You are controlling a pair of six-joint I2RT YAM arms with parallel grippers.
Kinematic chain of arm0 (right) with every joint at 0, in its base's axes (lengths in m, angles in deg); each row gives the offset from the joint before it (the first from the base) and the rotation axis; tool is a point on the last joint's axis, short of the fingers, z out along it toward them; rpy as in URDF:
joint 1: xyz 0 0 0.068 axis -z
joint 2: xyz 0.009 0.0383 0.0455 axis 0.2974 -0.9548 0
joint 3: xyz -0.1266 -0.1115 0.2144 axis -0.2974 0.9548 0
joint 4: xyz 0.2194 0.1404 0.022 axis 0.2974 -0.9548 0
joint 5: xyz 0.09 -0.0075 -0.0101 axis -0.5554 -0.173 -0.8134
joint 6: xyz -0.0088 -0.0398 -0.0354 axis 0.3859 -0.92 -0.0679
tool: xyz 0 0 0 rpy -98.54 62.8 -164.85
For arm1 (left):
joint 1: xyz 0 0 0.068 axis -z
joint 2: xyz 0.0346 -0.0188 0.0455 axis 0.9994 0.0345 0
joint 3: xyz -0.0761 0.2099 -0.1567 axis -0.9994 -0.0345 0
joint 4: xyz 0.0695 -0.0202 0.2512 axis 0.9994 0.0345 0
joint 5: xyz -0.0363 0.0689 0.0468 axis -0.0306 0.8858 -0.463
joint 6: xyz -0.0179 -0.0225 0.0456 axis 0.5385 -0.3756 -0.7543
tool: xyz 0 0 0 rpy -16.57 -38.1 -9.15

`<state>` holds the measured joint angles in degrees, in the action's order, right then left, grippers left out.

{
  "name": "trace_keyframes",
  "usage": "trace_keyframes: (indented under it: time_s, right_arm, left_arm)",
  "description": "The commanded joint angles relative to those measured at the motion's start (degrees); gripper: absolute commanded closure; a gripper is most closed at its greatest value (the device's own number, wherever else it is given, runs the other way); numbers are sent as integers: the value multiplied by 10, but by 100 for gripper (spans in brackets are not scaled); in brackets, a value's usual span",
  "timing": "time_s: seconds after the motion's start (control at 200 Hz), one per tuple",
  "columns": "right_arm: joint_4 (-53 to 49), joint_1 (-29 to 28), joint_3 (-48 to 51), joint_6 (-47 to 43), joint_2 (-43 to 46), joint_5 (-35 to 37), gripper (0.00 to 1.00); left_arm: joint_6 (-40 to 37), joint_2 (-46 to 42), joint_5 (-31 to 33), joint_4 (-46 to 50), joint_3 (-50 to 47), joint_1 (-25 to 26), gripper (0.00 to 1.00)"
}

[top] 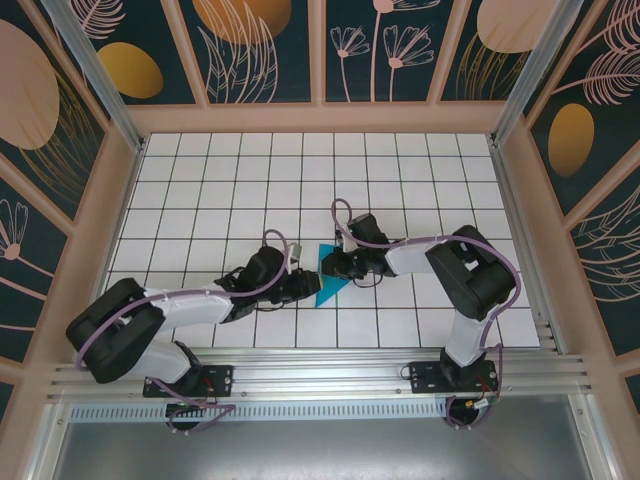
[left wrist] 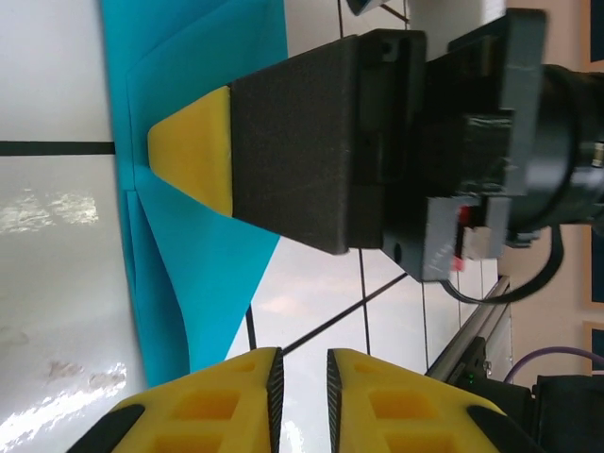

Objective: Fold a paper plane with a square sheet of paper (pick it up from the middle)
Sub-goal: Fourth fold the wing at the center of the table.

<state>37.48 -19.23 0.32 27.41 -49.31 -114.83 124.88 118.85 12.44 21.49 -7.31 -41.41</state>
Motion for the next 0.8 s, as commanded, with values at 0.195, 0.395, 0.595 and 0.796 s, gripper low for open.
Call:
trace_keyframes:
  time_s: [0.195, 0.395, 0.595, 0.796]
  right_arm:
    - [-43, -2, 25, -20, -39, 58, 84]
    - [-46, -2, 24, -21, -40, 59, 84]
    - [-47, -2, 23, -21, -41, 61, 84]
    - [-50, -2, 22, -22, -43, 65, 84]
  left_arm:
    - [19, 73, -38, -74, 18, 1, 78]
    - [28, 104, -56, -94, 10, 0, 78]
    - [30, 114, -60, -92, -15, 0, 78]
    - [38, 127, -85, -122, -45, 1, 78]
